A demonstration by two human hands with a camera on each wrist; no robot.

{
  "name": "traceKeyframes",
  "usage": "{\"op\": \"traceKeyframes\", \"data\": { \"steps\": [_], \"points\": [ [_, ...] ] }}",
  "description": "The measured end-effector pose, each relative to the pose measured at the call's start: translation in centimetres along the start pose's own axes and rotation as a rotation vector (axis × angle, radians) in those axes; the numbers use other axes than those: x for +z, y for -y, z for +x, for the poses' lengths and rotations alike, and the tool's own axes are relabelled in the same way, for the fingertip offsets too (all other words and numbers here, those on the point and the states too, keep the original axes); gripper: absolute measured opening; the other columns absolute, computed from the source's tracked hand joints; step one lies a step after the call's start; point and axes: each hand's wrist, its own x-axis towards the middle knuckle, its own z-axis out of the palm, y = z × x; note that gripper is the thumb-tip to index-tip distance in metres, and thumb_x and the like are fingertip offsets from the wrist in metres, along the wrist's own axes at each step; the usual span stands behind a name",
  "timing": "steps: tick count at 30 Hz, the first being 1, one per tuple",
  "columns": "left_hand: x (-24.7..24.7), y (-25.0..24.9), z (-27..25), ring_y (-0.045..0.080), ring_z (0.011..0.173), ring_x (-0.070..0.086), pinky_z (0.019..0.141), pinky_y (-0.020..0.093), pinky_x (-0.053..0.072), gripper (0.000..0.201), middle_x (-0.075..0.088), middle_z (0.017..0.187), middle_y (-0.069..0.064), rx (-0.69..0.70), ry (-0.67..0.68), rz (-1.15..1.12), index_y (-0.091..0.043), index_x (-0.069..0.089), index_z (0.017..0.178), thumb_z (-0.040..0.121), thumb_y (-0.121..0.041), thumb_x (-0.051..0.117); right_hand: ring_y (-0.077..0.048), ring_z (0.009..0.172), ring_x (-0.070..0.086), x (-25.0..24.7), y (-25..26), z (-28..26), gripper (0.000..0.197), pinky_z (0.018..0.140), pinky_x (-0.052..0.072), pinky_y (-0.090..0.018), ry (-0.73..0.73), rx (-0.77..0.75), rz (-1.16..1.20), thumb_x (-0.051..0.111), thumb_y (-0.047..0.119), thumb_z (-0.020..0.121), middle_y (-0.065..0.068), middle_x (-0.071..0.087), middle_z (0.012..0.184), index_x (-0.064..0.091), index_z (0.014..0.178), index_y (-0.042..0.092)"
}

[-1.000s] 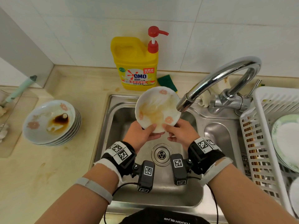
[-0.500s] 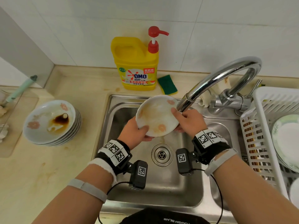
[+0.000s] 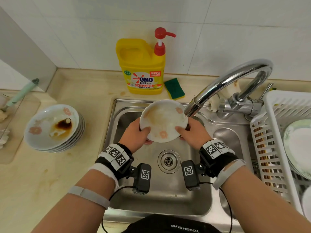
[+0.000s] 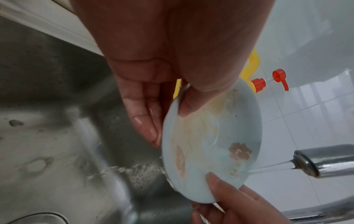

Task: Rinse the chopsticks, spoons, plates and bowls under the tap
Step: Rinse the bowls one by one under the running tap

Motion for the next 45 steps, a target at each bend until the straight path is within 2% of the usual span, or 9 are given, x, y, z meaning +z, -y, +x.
{"op": "traceKeyframes", "data": {
  "steps": [4, 6, 13, 17, 23, 28, 33, 38, 45],
  "points": [
    [0.0, 0.2, 0.2, 0.023, 0.097, 0.069, 0.064, 0.024, 0.06, 0.04, 0.062, 0.125, 0.006, 0.013, -0.015, 0.085, -0.019, 0.049, 0.142, 0.103, -0.014, 0.051, -0.014, 0.095, 0.071, -0.1, 0.9, -0.4, 0.041, 0.076, 0.064, -0.036, -0.014, -0.007, 0.08, 0.064, 0.015, 0.096, 0.001, 0.071, 0.11, 0.058, 0.136, 0.018],
    [0.1, 0.2, 0.3, 0.025, 0.097, 0.07, 0.062, 0.021, 0.059, 0.04, 0.062, 0.124, 0.006, 0.023, -0.025, 0.11, -0.019, 0.049, 0.143, 0.103, -0.016, 0.051, -0.014, 0.083, 0.073, -0.4, 1.5, -0.3, 0.028, 0.069, 0.064, -0.034, -0.075, -0.01, 0.011, 0.06, 0.028, 0.1, -0.003, 0.073, 0.1, 0.066, 0.123, 0.012],
    [-0.1, 0.0, 0.6, 0.023, 0.095, 0.07, 0.067, 0.025, 0.061, 0.037, 0.065, 0.117, 0.004, 0.066, -0.053, 0.224, -0.02, 0.052, 0.139, 0.102, -0.017, 0.051, -0.017, 0.063, 0.073, -1.1, 2.6, -0.3, 0.064, 0.073, 0.063, -0.042, -0.147, -0.034, -0.102, 0.048, 0.06, 0.1, -0.006, 0.07, 0.061, 0.064, 0.062, 0.011],
    [0.0, 0.0, 0.6, 0.022, 0.098, 0.067, 0.072, 0.029, 0.062, 0.033, 0.067, 0.111, 0.002, 0.087, -0.103, 0.239, -0.018, 0.057, 0.133, 0.1, -0.018, 0.053, -0.014, 0.067, 0.072, -0.7, 2.4, -0.4, 0.048, 0.07, 0.063, -0.036, -0.136, -0.043, -0.174, 0.049, 0.049, 0.104, 0.002, 0.066, 0.065, 0.061, 0.07, 0.016],
    [0.6, 0.1, 0.2, 0.018, 0.081, 0.071, 0.07, 0.029, 0.063, 0.02, 0.071, 0.099, 0.006, 0.025, -0.101, 0.032, -0.009, 0.065, 0.116, 0.098, -0.019, 0.064, -0.015, 0.084, 0.071, 0.2, 1.7, -0.8, 0.009, 0.077, 0.064, -0.04, -0.039, 0.02, 0.194, 0.058, 0.026, 0.103, 0.009, 0.068, 0.096, 0.064, 0.107, 0.022],
    [2.5, 0.1, -0.7, 0.028, 0.096, 0.075, 0.082, 0.04, 0.063, 0.035, 0.073, 0.113, 0.016, -0.156, 0.028, -0.448, -0.003, 0.062, 0.127, 0.096, -0.018, 0.069, -0.019, 0.085, 0.068, 2.2, 1.0, -1.1, 0.012, 0.077, 0.058, -0.035, 0.039, 0.077, 0.453, 0.068, 0.016, 0.096, -0.006, 0.074, 0.101, 0.067, 0.104, 0.026],
    [2.5, 0.3, -1.0, 0.033, 0.105, 0.073, 0.085, 0.043, 0.062, 0.036, 0.07, 0.122, 0.017, -0.133, 0.087, -0.507, -0.005, 0.056, 0.134, 0.099, -0.011, 0.064, -0.023, 0.071, 0.06, 2.5, 0.6, -0.9, 0.015, 0.074, 0.052, -0.039, 0.06, 0.162, 0.505, 0.075, 0.013, 0.091, -0.019, 0.07, 0.086, 0.07, 0.102, 0.006],
    [1.7, -0.1, -0.4, 0.031, 0.104, 0.071, 0.077, 0.041, 0.064, 0.038, 0.065, 0.125, 0.016, -0.102, 0.048, -0.302, -0.004, 0.053, 0.136, 0.098, -0.006, 0.061, -0.022, 0.071, 0.074, 0.9, 1.8, -0.6, 0.022, 0.068, 0.064, -0.038, -0.1, 0.15, 0.265, 0.068, 0.034, 0.096, -0.012, 0.076, 0.088, 0.071, 0.089, 0.014],
    [1.3, -1.0, -0.4, 0.026, 0.106, 0.068, 0.071, 0.037, 0.064, 0.032, 0.065, 0.12, 0.008, -0.047, 0.045, -0.145, -0.012, 0.057, 0.128, 0.097, -0.006, 0.06, -0.019, 0.061, 0.075, -0.5, 2.9, -0.1, 0.071, 0.058, 0.062, -0.034, -0.171, 0.169, 0.134, 0.058, 0.071, 0.088, -0.004, 0.074, 0.065, 0.072, 0.076, 0.003]
  ]
}}
